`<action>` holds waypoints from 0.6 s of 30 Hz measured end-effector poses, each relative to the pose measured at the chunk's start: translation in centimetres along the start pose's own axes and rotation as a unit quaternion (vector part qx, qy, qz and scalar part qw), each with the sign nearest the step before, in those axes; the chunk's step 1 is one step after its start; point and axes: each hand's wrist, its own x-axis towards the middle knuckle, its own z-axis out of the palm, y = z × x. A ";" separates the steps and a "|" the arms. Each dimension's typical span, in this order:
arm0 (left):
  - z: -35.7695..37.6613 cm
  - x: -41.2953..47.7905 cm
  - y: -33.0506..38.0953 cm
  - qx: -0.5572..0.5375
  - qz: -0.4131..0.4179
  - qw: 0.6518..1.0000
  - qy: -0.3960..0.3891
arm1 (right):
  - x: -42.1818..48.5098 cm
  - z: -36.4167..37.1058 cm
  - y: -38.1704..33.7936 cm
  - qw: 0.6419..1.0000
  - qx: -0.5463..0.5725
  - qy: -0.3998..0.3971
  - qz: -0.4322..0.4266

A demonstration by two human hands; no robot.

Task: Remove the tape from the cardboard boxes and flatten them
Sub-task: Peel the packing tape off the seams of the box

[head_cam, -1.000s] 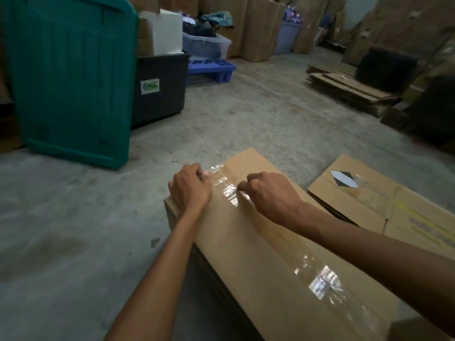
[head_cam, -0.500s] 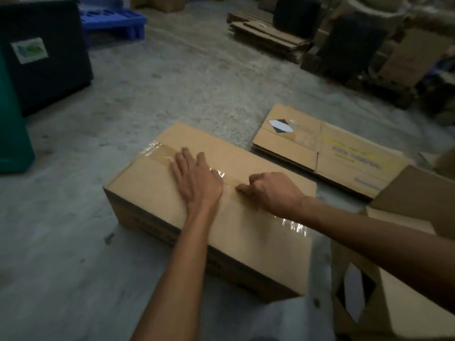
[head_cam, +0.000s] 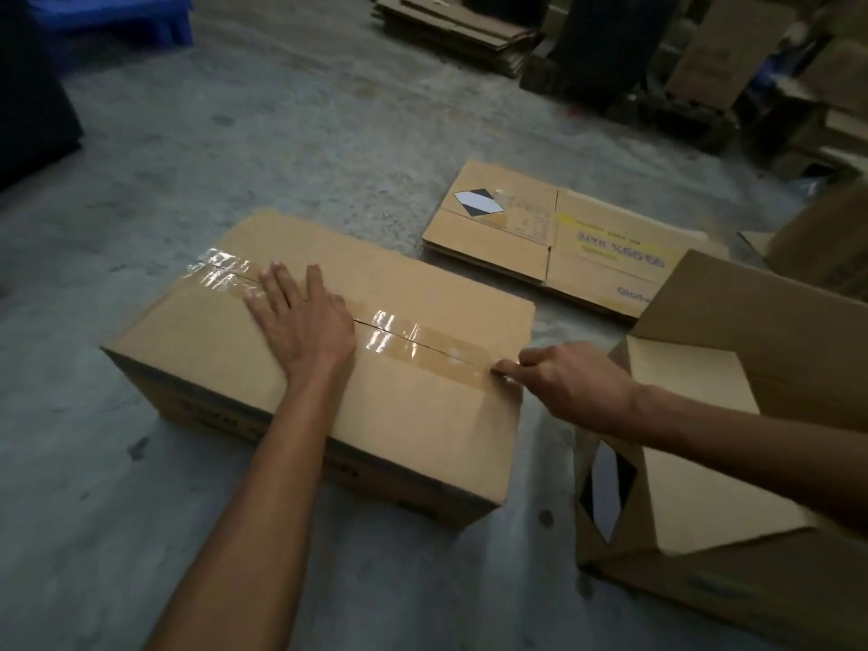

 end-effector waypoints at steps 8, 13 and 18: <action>1.0 -7.1 5.8 0.008 0.054 0.998 -0.032 | -1.6 2.3 -0.4 0.995 0.055 0.044 0.069; -1.2 -8.0 6.6 -0.018 0.036 0.992 -0.119 | -1.9 3.3 -0.4 0.991 0.079 0.073 0.076; -1.3 -14.7 10.0 -0.007 0.145 0.970 -0.197 | -1.8 2.4 0.9 0.992 0.097 0.056 0.062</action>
